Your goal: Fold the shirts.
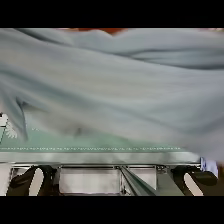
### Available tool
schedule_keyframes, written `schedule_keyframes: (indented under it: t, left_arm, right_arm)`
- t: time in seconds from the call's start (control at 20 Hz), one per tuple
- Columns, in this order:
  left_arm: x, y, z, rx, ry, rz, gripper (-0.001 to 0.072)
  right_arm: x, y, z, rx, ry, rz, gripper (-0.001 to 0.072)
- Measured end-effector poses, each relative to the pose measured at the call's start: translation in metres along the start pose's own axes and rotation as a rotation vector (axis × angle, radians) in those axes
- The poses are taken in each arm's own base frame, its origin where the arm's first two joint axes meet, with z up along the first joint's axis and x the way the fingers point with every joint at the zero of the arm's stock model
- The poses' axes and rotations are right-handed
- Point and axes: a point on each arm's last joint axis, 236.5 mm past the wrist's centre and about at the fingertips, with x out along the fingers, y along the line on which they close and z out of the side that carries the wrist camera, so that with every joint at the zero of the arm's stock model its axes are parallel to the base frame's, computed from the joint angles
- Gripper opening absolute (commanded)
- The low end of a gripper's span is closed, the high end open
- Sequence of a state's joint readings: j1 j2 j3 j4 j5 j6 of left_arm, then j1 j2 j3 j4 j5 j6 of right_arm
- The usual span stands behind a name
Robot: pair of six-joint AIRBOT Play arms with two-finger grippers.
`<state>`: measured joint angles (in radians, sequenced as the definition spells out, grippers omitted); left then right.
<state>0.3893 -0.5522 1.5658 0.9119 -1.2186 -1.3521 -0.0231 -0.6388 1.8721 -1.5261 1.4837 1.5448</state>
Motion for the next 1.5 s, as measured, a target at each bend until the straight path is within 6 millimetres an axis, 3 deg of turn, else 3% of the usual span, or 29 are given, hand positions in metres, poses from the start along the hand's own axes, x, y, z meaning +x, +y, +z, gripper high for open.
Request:
schedule_keyframes:
  t: [0.1,0.25,0.5,0.65,0.9,1.05,1.25,1.45,1.5]
  left_arm:
    - [0.008,0.004,-0.036,-0.032,0.092,-0.010,0.0020]
    - [0.034,0.013,-0.118,-0.118,0.311,-0.053,0.0020]
    - [0.090,0.038,-0.271,-0.279,0.660,-0.079,0.0020]
    - [0.131,0.063,-0.331,-0.370,0.754,-0.033,0.0020]
    - [0.197,0.094,-0.395,-0.517,0.829,0.017,0.0020]
    - [0.228,0.109,-0.424,-0.568,0.868,0.035,0.0020]
    - [0.256,0.123,-0.449,-0.598,0.903,0.047,0.0020]
    - [0.272,0.130,-0.455,-0.605,0.904,0.050,0.0020]
    - [0.274,0.131,-0.455,-0.606,0.902,0.049,0.0023]
  right_arm:
    - [0.010,-0.003,-0.026,0.014,0.090,-0.012,0.0030]
    - [0.051,0.005,-0.081,0.035,0.267,0.028,0.0030]
    - [0.162,0.024,-0.203,0.120,0.569,0.107,0.0030]
    - [0.224,0.027,-0.258,0.164,0.689,0.111,0.0031]
    - [0.315,0.025,-0.328,0.210,0.824,0.096,0.0031]
    - [0.358,0.028,-0.354,0.250,0.863,0.095,0.0031]
    - [0.403,0.035,-0.370,0.311,0.878,0.111,0.0031]
    - [0.431,0.042,-0.377,0.373,0.870,0.129,0.0034]
    - [0.436,0.043,-0.377,0.394,0.861,0.132,0.0171]
